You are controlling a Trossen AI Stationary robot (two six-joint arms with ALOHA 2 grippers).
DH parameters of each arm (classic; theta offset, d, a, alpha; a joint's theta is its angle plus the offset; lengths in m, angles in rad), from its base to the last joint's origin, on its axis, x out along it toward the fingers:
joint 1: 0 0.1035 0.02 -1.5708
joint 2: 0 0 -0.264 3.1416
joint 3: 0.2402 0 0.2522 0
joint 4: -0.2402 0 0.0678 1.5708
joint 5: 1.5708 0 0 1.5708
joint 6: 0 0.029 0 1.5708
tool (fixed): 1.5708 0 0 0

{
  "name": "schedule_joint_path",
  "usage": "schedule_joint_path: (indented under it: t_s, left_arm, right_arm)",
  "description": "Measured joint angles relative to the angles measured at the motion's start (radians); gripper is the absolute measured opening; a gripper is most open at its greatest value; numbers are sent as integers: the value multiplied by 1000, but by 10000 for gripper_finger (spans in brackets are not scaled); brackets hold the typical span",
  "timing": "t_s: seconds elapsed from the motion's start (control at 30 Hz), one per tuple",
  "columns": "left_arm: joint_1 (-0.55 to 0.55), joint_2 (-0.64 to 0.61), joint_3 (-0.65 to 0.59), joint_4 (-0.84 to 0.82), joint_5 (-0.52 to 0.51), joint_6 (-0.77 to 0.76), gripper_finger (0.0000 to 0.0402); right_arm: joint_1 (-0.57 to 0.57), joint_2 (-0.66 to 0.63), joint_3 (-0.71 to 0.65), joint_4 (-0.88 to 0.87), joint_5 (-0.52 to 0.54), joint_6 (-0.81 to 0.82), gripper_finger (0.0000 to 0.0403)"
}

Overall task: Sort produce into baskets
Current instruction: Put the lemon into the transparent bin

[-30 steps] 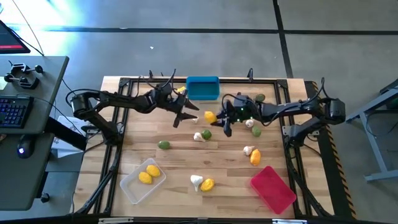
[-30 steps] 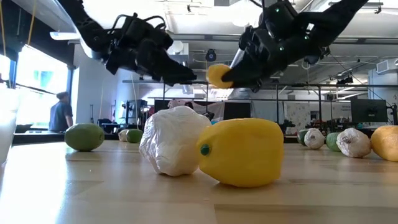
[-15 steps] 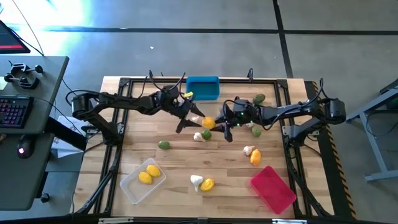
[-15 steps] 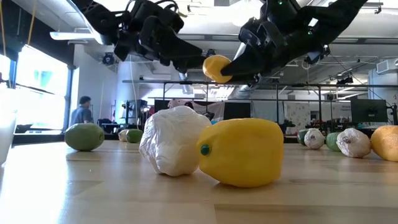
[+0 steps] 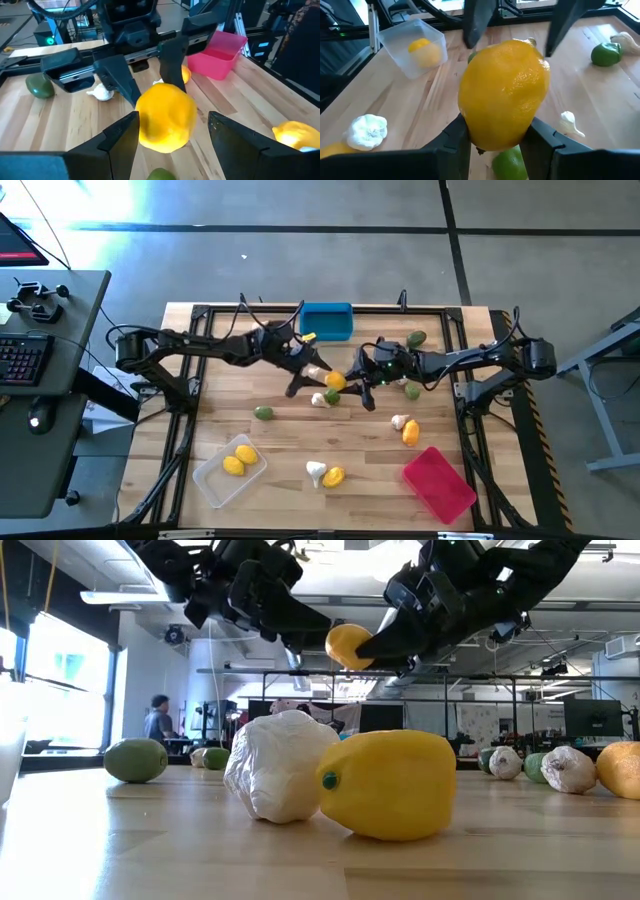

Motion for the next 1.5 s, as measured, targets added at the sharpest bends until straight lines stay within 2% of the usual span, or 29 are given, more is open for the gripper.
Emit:
schedule_joint_path:
  t_s: [0.33, 0.7, 0.83, 0.93, 1.1, 1.2, 1.4, 1.5]
  left_arm:
    - [-12, 27, 3, 8, -17, -20, 223]
    - [-20, 83, 77, -24, 29, -27, 223]
    - [-20, 83, 82, -33, 28, -20, 208]
    - [-18, 81, 85, -63, 14, 11, 183]
    - [-8, 11, 86, -161, 2, 70, 136]
    - [-5, -63, 86, -235, 43, 91, 126]
    - [-42, -212, 87, -506, 14, 110, 122]
    - [-102, -288, 87, -679, -70, 58, 122]
  right_arm:
    - [0, 0, 0, 34, -16, 0, 117]
    - [0, 0, -1, 26, -23, 1, 117]
    - [1, -1, -1, 23, -5, 6, 126]
    - [3, -1, -1, 9, 50, 15, 148]
    - [2, -1, 0, 2, 114, 22, 205]
    - [-2, -1, 0, -14, 138, 4, 228]
    - [-3, -1, 0, -41, 150, -28, 236]
    - [-4, -1, 0, -50, 168, -43, 234]
